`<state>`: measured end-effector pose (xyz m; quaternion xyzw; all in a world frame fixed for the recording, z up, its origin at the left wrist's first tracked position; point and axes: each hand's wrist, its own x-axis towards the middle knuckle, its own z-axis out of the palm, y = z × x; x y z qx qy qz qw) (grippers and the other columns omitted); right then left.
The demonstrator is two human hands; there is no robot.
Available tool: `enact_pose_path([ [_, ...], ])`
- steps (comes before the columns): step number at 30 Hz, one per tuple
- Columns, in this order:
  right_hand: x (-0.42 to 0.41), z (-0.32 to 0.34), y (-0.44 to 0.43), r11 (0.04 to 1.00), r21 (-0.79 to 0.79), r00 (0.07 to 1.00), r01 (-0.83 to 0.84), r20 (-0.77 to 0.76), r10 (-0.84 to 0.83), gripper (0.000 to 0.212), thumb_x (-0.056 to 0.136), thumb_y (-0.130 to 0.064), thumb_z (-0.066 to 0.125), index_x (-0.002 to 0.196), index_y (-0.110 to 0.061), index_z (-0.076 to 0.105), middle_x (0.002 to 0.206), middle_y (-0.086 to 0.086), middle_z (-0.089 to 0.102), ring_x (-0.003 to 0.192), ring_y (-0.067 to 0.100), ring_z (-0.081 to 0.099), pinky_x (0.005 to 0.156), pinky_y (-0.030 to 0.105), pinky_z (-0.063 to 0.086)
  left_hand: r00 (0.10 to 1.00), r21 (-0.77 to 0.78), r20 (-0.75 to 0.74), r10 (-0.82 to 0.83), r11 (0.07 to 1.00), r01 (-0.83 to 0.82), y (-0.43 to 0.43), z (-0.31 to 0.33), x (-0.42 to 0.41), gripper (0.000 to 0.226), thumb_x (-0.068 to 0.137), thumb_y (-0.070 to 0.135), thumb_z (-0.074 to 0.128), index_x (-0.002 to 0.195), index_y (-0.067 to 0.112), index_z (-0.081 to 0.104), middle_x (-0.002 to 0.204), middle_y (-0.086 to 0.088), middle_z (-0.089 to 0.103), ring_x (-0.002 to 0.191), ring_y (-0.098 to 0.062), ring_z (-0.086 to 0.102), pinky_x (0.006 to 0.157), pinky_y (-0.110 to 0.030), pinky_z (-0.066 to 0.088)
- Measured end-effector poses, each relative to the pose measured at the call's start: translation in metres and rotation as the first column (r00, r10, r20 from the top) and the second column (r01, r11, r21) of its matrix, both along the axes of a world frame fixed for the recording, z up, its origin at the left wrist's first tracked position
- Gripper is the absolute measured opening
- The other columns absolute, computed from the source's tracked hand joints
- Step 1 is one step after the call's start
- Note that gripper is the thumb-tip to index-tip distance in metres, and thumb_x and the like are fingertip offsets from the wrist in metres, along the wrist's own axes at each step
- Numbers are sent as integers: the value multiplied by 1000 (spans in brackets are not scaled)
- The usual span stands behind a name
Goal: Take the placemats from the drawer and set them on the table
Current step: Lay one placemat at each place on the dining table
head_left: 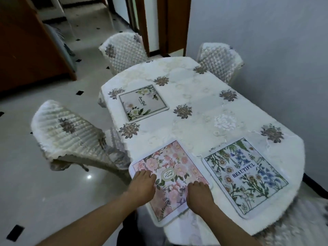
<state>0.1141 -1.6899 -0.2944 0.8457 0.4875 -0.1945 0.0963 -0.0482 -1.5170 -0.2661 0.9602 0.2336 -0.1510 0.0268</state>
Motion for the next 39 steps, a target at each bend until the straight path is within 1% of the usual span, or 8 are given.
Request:
enact_pose_path([
  [3,-13,-10,10,987,-20,986,162,-21,-163,29,91,-21,46,116,-10,55,118,13,59,110,30,55,94,39,40,989,-30,-45,-138,990,137,38,-14,19,38,87,27,46,119,9,55,115,-16,56,111,-34,49,98,-44,37],
  [8,-53,-22,33,850,-43,849,525,-48,-527,29,90,-22,47,115,-11,57,118,12,61,107,29,57,90,36,43,945,-61,-64,-319,947,316,101,-46,31,33,73,28,63,105,16,62,104,-12,64,96,-31,58,84,-41,48],
  [14,-87,-17,59,340,-44,329,939,-162,-930,48,85,-25,56,126,-6,40,124,16,46,108,32,53,85,37,47,993,-213,25,-114,970,117,146,-61,38,42,71,21,58,111,8,55,104,-15,61,92,-35,59,79,-41,48],
  [19,-100,-23,62,-56,-20,-59,998,-395,-917,42,83,-21,65,113,0,44,114,20,52,95,35,59,69,32,47,982,-222,77,-174,957,186,153,-67,38,34,68,25,61,94,4,56,89,-18,60,79,-36,58,67,-39,48],
  [22,-100,-25,58,-207,14,-175,978,-485,-857,31,85,-20,63,105,1,51,106,20,61,89,34,62,66,34,51,986,-256,137,-94,958,127,154,-67,42,24,77,21,58,93,2,55,89,-20,60,79,-37,57,68,-40,47],
  [27,-96,-18,45,-128,126,-55,984,-467,-882,17,95,-25,51,88,-10,55,93,12,66,74,26,54,63,32,42,973,-469,154,172,879,-81,151,-46,54,22,95,29,49,90,8,55,91,-12,63,83,-29,59,68,-35,47],
  [34,-65,21,43,94,343,263,934,-486,-834,25,95,-30,48,80,-13,58,73,7,63,66,25,60,59,33,49,912,-471,324,252,879,-76,165,24,47,22,91,26,55,78,8,57,71,-7,61,66,-25,57,60,-36,47],
  [39,-42,58,86,231,436,451,870,-511,-732,39,95,-29,50,60,-19,38,55,1,43,49,19,42,48,28,28,817,-450,430,383,876,-174,205,72,6,22,89,25,59,73,10,57,65,-6,59,59,-20,54,51,-27,35],
])
